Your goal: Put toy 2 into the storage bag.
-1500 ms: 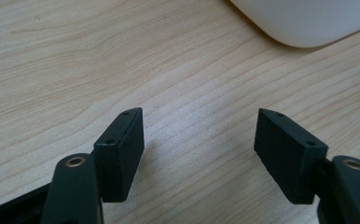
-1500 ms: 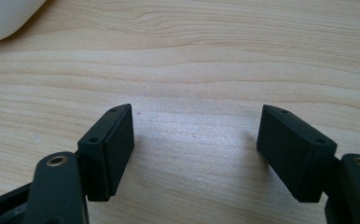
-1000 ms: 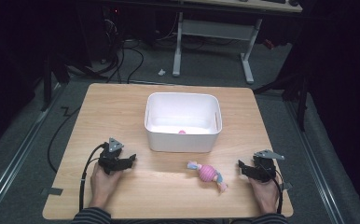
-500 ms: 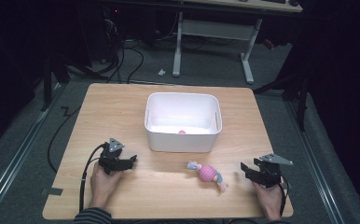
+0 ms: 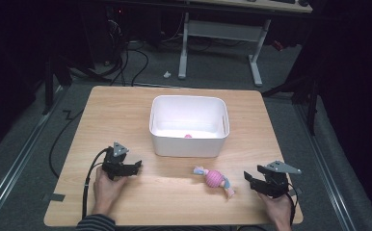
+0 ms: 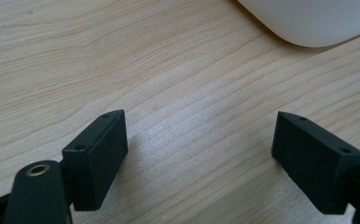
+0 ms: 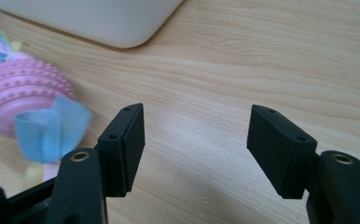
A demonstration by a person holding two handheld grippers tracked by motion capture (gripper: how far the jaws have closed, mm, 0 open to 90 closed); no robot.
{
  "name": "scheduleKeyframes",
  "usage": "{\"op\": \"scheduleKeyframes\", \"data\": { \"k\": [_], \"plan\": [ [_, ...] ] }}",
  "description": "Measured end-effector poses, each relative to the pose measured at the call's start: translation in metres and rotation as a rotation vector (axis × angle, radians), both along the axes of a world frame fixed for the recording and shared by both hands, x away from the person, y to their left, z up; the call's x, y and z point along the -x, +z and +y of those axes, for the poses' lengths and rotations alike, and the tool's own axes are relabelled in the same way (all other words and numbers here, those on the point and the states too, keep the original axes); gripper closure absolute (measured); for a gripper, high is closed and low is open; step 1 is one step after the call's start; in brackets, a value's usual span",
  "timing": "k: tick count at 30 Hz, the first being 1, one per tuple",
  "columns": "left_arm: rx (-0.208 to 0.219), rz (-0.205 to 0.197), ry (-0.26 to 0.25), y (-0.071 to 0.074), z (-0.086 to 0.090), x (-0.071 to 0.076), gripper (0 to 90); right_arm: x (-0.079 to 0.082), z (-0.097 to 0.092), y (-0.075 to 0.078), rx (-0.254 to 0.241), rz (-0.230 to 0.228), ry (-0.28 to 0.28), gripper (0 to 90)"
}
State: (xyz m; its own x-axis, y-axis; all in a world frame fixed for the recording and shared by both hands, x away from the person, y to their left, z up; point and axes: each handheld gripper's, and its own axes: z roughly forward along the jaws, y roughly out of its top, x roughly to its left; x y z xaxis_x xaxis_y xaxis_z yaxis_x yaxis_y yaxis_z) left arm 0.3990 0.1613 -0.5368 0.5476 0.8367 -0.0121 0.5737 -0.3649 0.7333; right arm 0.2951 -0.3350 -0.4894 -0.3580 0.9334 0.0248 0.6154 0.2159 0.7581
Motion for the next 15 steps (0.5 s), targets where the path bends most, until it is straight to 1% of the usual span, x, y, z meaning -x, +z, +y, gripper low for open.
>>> {"op": "scheduleKeyframes", "data": {
  "k": [9, 13, 15],
  "plan": [
    [-0.002, 0.004, -0.006, 0.000, 0.000, 0.000, 17.0, 0.006, 0.024, 0.011, 0.042, -0.003, 0.096, 37.2],
    [-0.003, 0.005, -0.004, 0.000, 0.000, 0.000, 16.2, 0.007, 0.037, 0.015, 0.076, 0.002, 0.153, 36.9],
    [-0.003, 0.005, -0.004, 0.000, 0.000, 0.000, 16.1, 0.007, 0.045, 0.017, 0.083, 0.004, 0.183, 36.6]
  ]
}}
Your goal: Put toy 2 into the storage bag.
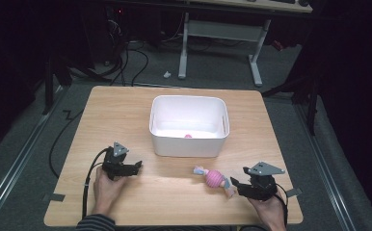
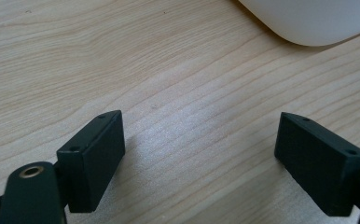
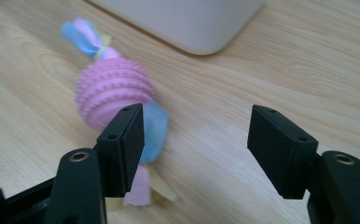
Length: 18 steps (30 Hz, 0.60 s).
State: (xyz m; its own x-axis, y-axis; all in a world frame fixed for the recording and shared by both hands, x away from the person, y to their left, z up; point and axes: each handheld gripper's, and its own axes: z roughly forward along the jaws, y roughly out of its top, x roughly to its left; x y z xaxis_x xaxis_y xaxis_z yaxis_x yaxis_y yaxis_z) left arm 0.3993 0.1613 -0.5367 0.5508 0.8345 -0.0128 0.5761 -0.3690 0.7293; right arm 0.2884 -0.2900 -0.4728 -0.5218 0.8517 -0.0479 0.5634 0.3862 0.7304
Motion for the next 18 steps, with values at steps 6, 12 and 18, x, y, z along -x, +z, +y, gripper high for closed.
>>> {"op": "scheduleKeyframes", "data": {
  "k": [6, 12, 18],
  "plan": [
    [0.000, 0.000, 0.000, 0.000, 0.000, 0.000, 15.6, -0.003, 0.022, 0.004, 0.040, 0.003, 0.074, 35.5],
    [-0.001, 0.001, -0.002, 0.000, 0.000, 0.000, 15.0, -0.009, 0.041, 0.003, 0.058, 0.014, 0.130, 34.6],
    [-0.001, 0.001, -0.002, 0.000, 0.000, 0.000, 14.9, -0.016, 0.057, 0.001, 0.092, 0.046, 0.180, 32.0]
  ]
}}
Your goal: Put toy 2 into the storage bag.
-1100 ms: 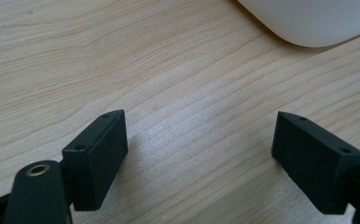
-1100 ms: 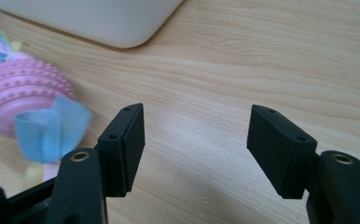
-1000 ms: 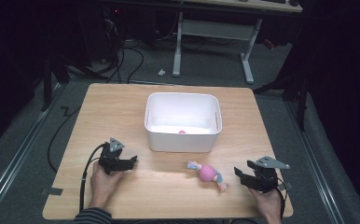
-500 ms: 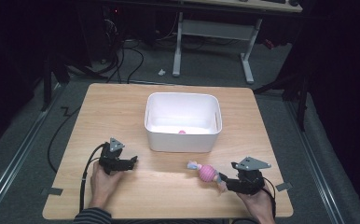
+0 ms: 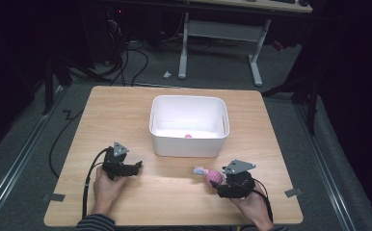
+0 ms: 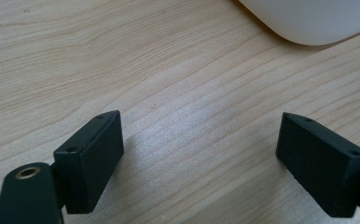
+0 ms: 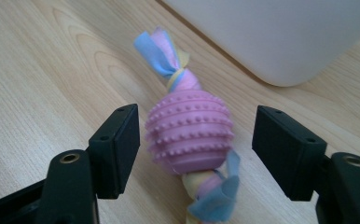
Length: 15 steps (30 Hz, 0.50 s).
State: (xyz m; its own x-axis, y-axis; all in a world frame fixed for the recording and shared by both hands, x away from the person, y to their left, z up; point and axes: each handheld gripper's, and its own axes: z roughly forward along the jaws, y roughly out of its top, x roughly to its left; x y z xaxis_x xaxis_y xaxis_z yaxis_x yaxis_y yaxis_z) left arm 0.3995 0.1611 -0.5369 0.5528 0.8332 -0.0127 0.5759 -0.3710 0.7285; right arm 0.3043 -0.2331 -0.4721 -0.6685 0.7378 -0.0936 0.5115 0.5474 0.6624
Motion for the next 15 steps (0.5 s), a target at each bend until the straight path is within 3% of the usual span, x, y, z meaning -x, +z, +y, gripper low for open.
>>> {"op": "scheduleKeyframes", "data": {
  "k": [15],
  "plan": [
    [0.000, 0.000, 0.000, 0.000, 0.000, 0.000, 14.8, -0.017, 0.011, -0.014, 0.084, 0.085, 0.020, 27.3]
  ]
}}
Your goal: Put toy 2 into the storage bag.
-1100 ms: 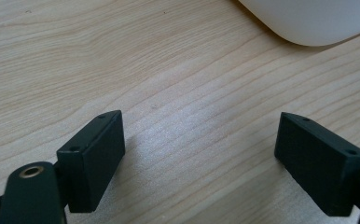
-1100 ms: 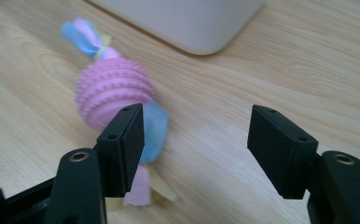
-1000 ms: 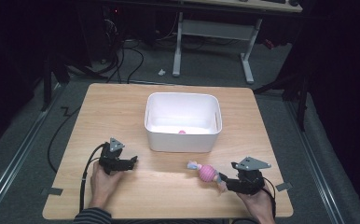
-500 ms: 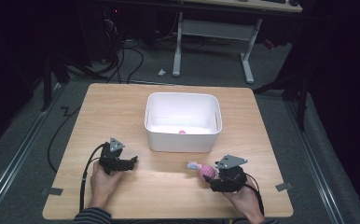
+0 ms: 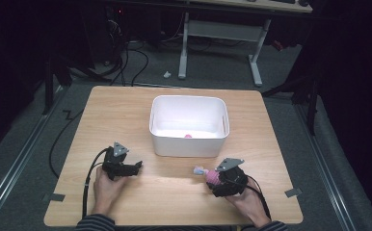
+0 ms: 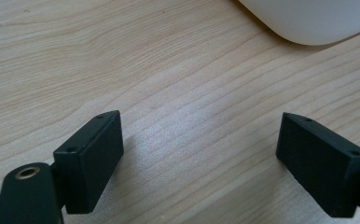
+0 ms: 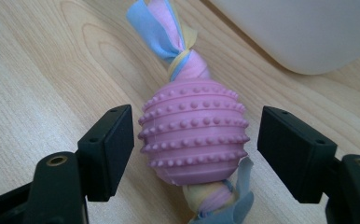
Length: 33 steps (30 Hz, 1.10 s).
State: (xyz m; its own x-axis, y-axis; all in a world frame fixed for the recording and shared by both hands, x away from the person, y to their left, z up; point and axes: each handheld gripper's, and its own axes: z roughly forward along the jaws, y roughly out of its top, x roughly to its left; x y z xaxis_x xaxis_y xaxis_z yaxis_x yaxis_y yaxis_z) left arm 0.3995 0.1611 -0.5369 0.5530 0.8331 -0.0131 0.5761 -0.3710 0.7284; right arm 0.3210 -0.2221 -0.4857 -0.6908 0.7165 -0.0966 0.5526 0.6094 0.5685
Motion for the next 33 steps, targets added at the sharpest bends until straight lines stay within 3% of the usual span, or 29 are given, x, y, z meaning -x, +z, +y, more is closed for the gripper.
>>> {"op": "scheduleKeyframes", "data": {
  "k": [14, 25, 33],
  "plan": [
    [0.000, 0.000, 0.000, 0.0000, 0.0001, 0.0000, 14.9, -0.0045, 0.0047, -0.0066, 0.039, 0.031, 0.024, 31.7],
    [0.000, 0.000, 0.000, 0.0000, 0.0001, 0.0000, 15.0, -0.0033, 0.0022, -0.0042, 0.012, 0.051, 0.033, 33.6],
    [0.000, 0.000, 0.000, 0.0000, 0.0000, 0.0000, 15.0, 0.0006, -0.0005, 0.0013, -0.015, 0.027, 0.025, 33.8]
  ]
}}
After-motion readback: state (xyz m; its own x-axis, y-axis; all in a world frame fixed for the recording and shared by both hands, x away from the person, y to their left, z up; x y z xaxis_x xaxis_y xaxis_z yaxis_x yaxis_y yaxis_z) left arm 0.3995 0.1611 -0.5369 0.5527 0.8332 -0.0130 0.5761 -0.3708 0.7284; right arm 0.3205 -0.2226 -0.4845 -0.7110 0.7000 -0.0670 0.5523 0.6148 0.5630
